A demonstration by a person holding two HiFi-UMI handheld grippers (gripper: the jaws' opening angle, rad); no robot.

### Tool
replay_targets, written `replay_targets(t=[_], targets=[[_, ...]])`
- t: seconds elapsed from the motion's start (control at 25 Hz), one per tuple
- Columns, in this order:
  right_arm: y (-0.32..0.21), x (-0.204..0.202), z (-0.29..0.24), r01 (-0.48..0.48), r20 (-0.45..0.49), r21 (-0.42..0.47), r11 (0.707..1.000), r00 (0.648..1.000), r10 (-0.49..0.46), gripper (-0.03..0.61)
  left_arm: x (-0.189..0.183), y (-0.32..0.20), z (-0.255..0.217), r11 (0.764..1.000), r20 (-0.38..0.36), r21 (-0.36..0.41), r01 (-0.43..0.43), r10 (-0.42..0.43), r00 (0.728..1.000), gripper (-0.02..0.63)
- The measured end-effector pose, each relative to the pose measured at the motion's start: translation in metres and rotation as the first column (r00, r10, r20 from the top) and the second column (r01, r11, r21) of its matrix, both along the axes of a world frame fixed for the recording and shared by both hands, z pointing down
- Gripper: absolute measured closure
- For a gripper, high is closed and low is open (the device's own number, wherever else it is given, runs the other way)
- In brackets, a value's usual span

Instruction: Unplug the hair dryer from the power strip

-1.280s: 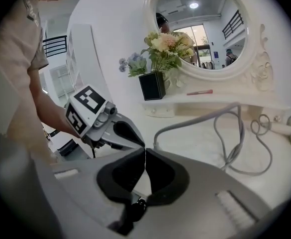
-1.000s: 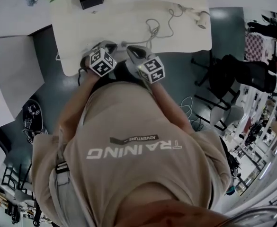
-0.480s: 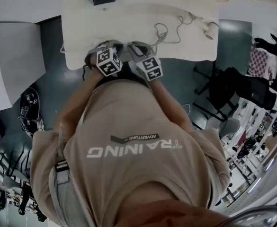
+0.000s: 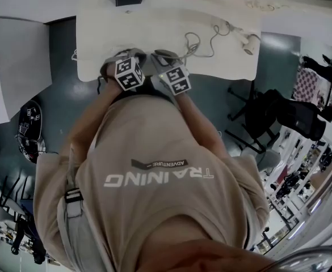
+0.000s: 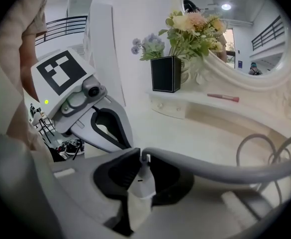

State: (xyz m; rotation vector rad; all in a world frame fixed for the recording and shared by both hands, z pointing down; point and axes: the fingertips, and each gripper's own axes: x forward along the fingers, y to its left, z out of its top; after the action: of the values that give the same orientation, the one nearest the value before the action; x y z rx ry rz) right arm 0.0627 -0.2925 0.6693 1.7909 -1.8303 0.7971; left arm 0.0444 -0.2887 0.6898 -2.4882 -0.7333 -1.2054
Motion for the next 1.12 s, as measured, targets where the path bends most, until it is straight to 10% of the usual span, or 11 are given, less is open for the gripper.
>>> replay_targets(t=[0.72, 1.12], targets=[[0.016, 0.023, -0.086, -0.050, 0.117, 0.229, 0.972, 0.993, 0.024, 0.515, 0.000, 0.004, 0.001, 0.997, 0.027, 0.042, -0.063, 0.062, 0.998, 0.607], [0.041, 0.033, -0.135, -0.066, 0.152, 0.365, 0.929, 0.988, 0.011, 0.515, 0.018, 0.014, -0.081, 0.998, -0.175, -0.038, 0.054, -0.060, 0.983, 0.607]])
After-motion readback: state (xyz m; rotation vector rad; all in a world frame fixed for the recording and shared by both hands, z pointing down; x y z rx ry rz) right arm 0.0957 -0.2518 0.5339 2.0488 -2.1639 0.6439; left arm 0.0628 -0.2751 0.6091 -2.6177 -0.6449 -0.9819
